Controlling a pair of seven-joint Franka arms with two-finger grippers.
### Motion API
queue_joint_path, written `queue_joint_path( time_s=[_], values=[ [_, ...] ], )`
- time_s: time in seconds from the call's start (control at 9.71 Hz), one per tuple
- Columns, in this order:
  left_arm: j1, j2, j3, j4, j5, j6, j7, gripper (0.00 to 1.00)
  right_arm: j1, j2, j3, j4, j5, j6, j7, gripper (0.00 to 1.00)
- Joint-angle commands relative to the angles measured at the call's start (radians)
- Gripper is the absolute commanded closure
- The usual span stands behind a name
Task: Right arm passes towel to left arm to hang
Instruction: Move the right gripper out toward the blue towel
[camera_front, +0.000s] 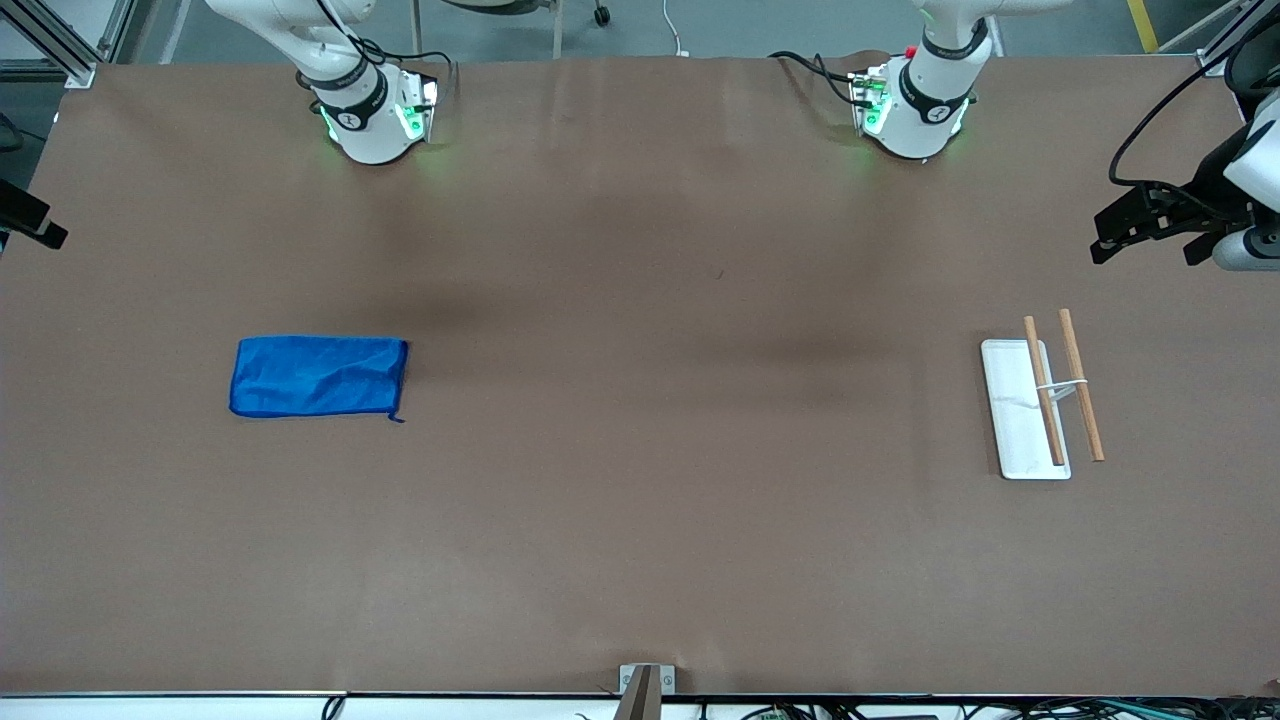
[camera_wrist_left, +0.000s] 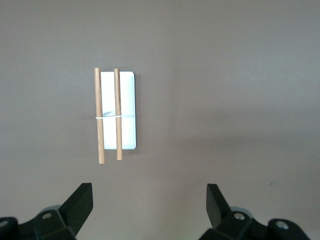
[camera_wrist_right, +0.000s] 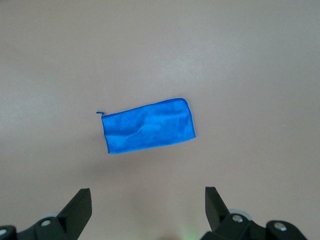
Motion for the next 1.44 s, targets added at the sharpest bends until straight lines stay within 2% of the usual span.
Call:
queue_joint_path(
  time_s=[0.0,0.41,0.62,0.82,1.13,1.34],
  values=[
    [0.01,0.007,-0.008,-0.027,0.007,0.014,0.002,0.0,-0.002,0.002,0.008,0.011,0.0,-0.004,-0.009,0.0],
    [0.007,0.036,-0.008,0.022,0.007,0.006,0.003,0.0,-0.007,0.002,0.006,0.006,0.006,-0.016,-0.041,0.0],
    [0.011,0.037,-0.001,0.028,0.005,0.005,0.002,0.0,-0.002,0.011,0.006,-0.05,0.004,0.007,-0.106,0.0],
    [0.03,0.037,0.001,0.031,0.007,0.0,0.0,0.0,0.01,0.014,0.008,-0.199,-0.002,0.179,-0.109,0.0],
    [0.03,0.059,-0.002,0.056,0.005,-0.07,0.024,0.0,0.016,0.033,0.008,-0.519,-0.013,0.543,-0.121,0.0],
    [0.03,0.059,-0.001,0.056,-0.032,-0.069,0.037,0.0,0.015,0.098,0.008,-0.638,-0.025,0.745,-0.161,0.0]
  ],
)
